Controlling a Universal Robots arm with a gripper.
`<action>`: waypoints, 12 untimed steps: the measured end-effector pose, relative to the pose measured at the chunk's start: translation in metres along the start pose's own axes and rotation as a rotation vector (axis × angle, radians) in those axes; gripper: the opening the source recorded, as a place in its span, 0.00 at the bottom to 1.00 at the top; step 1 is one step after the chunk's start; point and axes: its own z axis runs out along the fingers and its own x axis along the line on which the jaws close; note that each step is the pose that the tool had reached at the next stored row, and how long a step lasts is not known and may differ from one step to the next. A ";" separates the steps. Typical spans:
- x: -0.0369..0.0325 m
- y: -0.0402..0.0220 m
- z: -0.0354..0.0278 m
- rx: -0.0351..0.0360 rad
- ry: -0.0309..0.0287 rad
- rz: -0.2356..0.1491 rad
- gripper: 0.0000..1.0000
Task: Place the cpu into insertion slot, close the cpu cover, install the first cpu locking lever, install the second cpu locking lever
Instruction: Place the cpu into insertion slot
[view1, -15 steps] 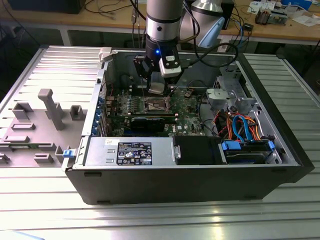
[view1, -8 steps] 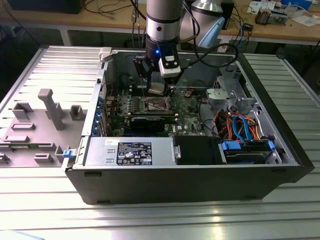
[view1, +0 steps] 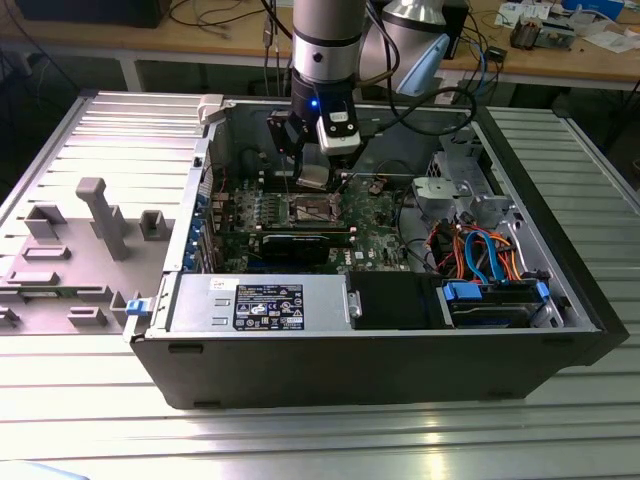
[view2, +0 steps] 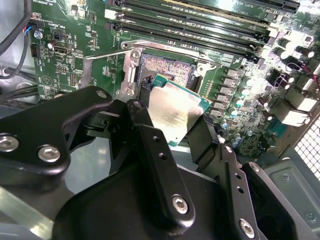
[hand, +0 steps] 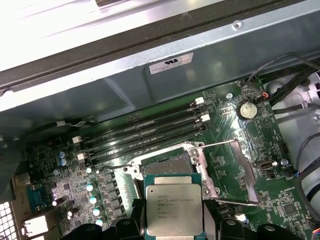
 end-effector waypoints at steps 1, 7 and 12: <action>0.0000 0.0000 0.0000 0.0000 -0.0001 0.002 0.55; 0.0000 0.0000 0.0001 -0.0003 -0.0009 0.015 0.55; 0.0000 0.0000 0.0001 -0.0004 -0.0014 0.023 0.55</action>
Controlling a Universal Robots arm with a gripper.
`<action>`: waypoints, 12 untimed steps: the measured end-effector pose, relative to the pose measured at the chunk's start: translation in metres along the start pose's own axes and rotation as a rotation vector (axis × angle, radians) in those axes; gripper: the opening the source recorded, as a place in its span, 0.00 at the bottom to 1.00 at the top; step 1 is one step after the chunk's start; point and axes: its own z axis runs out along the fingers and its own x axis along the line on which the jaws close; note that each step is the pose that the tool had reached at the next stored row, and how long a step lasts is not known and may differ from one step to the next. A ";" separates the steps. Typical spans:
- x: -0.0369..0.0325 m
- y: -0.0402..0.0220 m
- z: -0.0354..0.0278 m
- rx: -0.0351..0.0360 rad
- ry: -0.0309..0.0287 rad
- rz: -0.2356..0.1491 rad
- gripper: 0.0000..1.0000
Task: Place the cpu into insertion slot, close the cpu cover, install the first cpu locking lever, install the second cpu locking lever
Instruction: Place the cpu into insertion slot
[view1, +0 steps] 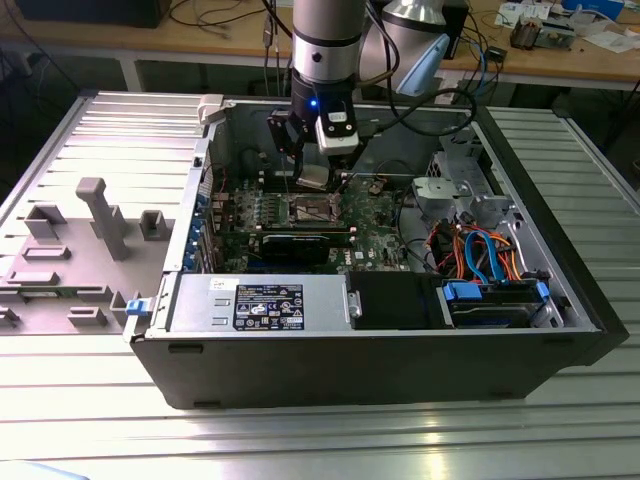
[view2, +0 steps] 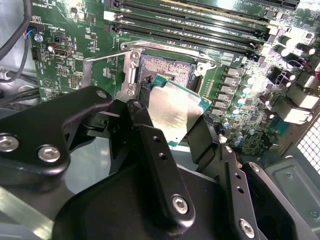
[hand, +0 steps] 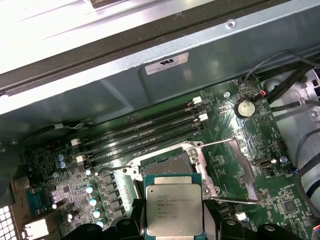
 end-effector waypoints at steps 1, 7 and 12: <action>0.0000 0.0000 0.0000 0.0000 0.0000 0.001 0.55; 0.0000 0.0000 0.0000 -0.0002 -0.0008 0.012 0.55; 0.0000 0.0000 0.0001 -0.0004 -0.0014 0.022 0.55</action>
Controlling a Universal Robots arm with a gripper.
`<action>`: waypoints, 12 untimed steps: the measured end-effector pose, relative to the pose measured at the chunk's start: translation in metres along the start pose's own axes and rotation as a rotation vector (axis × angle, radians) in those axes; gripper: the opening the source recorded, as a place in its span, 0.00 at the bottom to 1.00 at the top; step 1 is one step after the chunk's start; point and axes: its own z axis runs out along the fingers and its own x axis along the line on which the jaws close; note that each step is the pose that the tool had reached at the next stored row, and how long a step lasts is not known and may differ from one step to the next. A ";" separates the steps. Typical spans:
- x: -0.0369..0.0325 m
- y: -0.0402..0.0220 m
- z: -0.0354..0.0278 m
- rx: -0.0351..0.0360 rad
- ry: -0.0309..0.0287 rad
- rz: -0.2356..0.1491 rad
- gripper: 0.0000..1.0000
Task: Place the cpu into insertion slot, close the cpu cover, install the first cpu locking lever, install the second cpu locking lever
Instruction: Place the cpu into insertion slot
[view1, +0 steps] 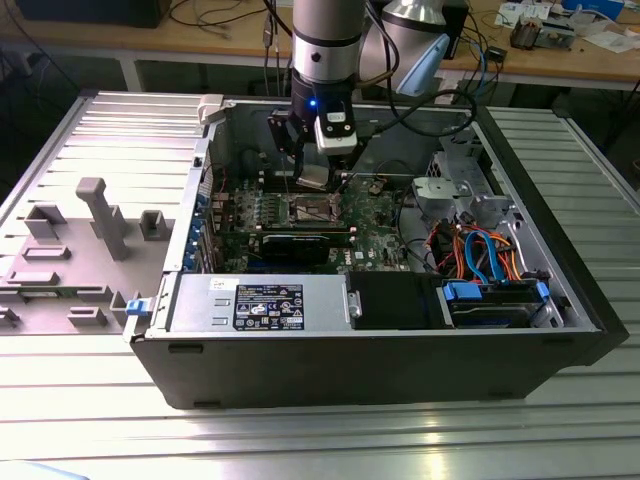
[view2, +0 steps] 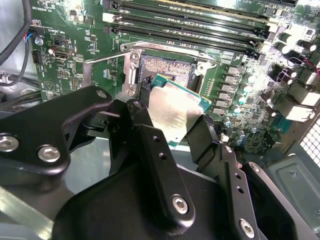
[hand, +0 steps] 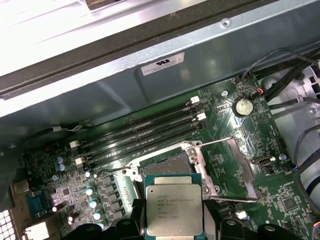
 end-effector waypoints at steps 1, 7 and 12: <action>0.0000 0.0000 0.0000 0.0000 -0.0002 0.003 0.55; 0.0000 0.0000 0.0000 -0.0002 -0.0008 0.012 0.55; 0.0000 0.0000 0.0001 -0.0005 -0.0015 0.025 0.55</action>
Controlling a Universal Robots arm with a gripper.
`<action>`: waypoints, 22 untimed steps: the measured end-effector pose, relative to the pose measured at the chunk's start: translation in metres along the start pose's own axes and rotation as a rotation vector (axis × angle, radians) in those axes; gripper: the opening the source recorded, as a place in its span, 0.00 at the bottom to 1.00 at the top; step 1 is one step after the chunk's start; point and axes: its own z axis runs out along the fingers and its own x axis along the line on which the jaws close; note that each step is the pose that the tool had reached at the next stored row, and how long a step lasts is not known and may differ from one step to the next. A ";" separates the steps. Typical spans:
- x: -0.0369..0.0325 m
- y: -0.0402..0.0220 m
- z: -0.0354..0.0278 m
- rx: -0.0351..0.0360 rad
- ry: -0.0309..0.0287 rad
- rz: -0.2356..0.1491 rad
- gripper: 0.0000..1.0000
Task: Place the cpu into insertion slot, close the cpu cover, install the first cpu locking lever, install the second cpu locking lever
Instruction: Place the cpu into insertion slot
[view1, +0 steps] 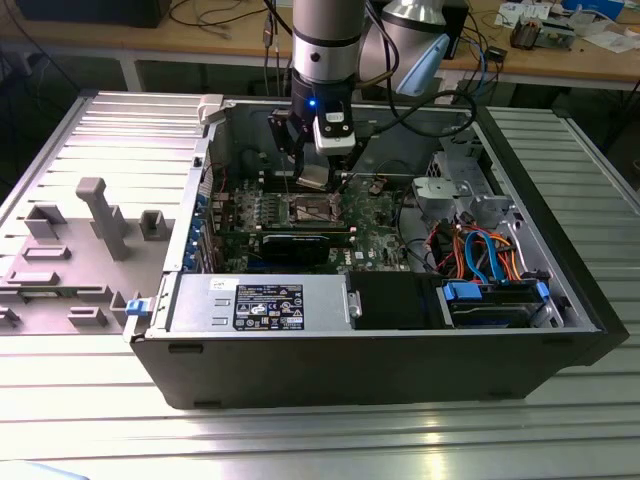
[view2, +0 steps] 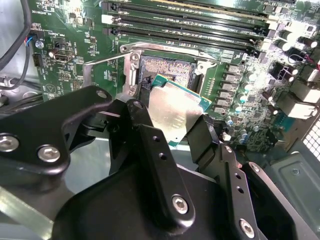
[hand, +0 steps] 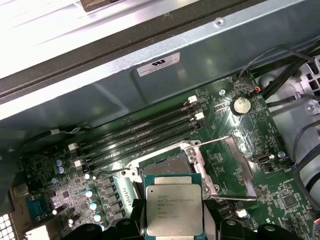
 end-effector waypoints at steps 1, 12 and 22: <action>0.0000 0.0000 0.0000 0.0000 -0.0002 0.003 0.55; 0.0000 0.0000 0.0001 -0.0004 -0.0016 0.026 0.55; 0.0000 0.0000 0.0001 -0.0008 -0.0027 0.043 0.55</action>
